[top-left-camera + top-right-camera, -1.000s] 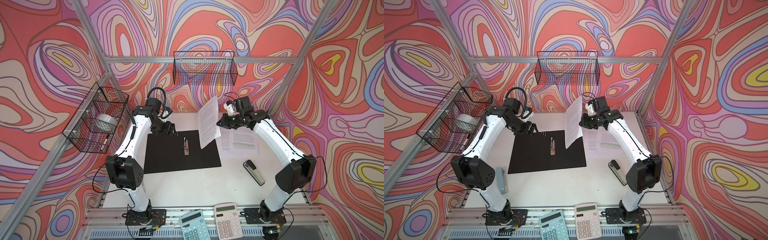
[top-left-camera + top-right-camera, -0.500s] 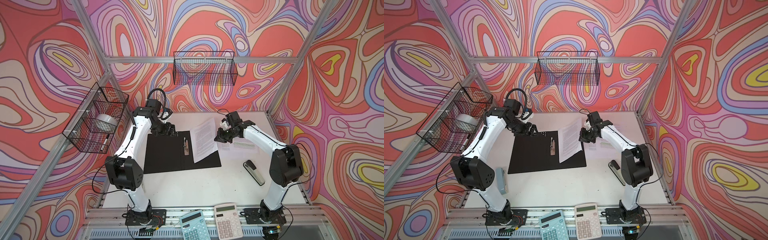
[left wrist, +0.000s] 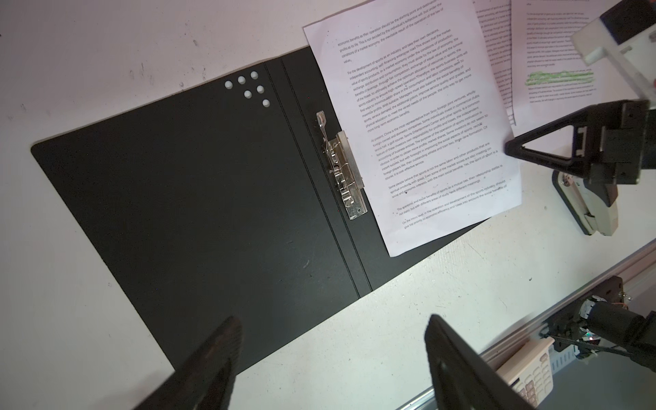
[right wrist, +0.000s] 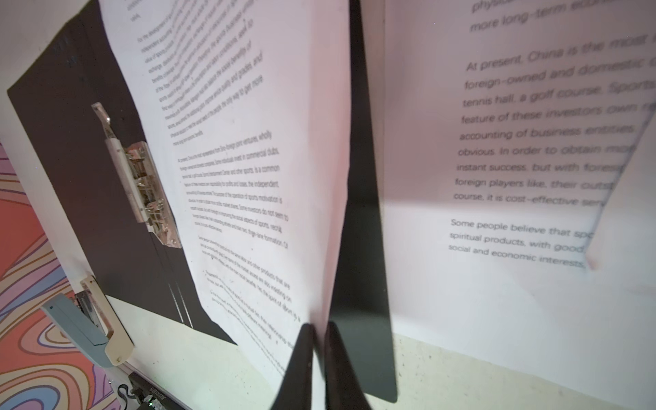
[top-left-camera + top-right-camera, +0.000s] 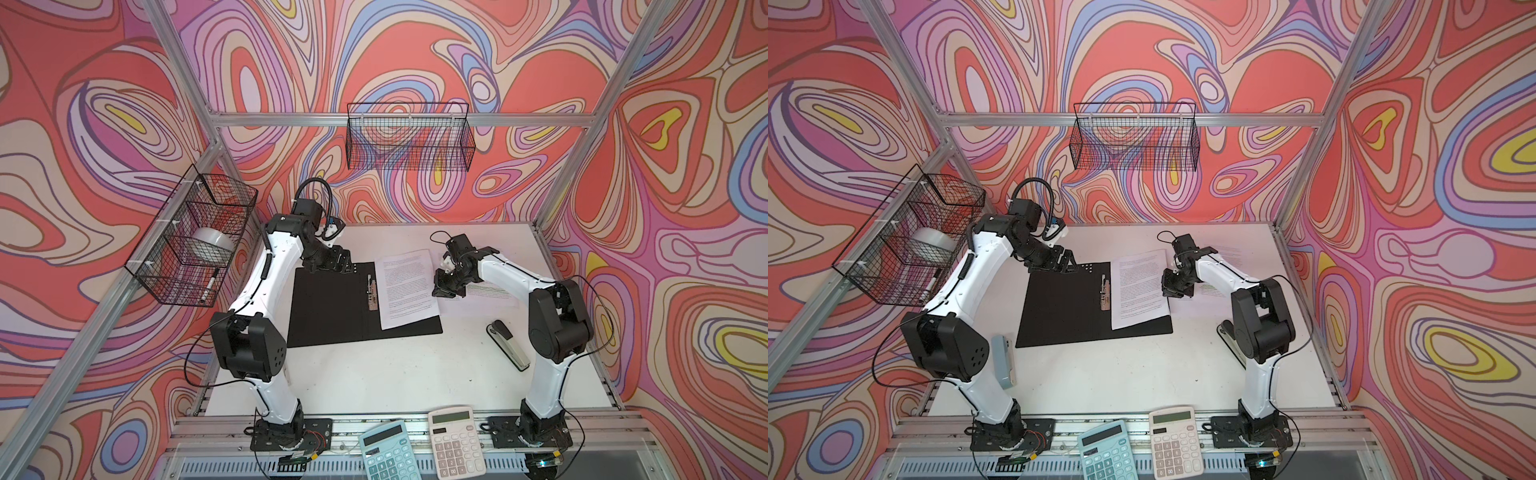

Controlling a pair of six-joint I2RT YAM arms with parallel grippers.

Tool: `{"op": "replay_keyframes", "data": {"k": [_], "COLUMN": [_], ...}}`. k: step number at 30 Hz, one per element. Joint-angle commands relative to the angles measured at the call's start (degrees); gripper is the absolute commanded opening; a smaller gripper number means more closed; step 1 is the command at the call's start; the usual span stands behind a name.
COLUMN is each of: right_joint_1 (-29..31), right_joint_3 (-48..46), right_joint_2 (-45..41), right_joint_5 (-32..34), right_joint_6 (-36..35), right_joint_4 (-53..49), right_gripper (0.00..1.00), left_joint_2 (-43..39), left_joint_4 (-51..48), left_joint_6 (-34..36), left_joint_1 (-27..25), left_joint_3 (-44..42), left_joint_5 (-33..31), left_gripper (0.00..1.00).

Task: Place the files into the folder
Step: 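Lower the sheet onto the folder beside the metal clip with the right gripper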

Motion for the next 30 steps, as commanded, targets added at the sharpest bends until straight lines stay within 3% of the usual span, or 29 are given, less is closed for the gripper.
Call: {"op": "replay_keyframes", "data": {"k": [1,22,30], "right_joint_1": [0.00,0.00,0.18], "right_joint_3": [-1.11,1.79,3.54], "right_joint_2": [2.10,7.04,8.35], "right_joint_5": [0.80,-2.19,-1.60], "right_joint_6": [0.29,-1.20,-3.24], "right_joint_4": [0.02,-1.31,-3.03], "right_gripper": [0.09,0.06,0.10], "left_joint_2": [-1.00,-1.61,-1.75], "left_joint_4": [-1.32,-1.06,-0.79], "left_joint_6": [-0.19,0.00,0.01], "left_joint_1": [0.22,0.18,0.23], "left_joint_3": [-0.59,-1.55,-2.01], "left_joint_5": [1.31,1.46,1.44], "left_gripper": [0.82,0.81,0.81]}}
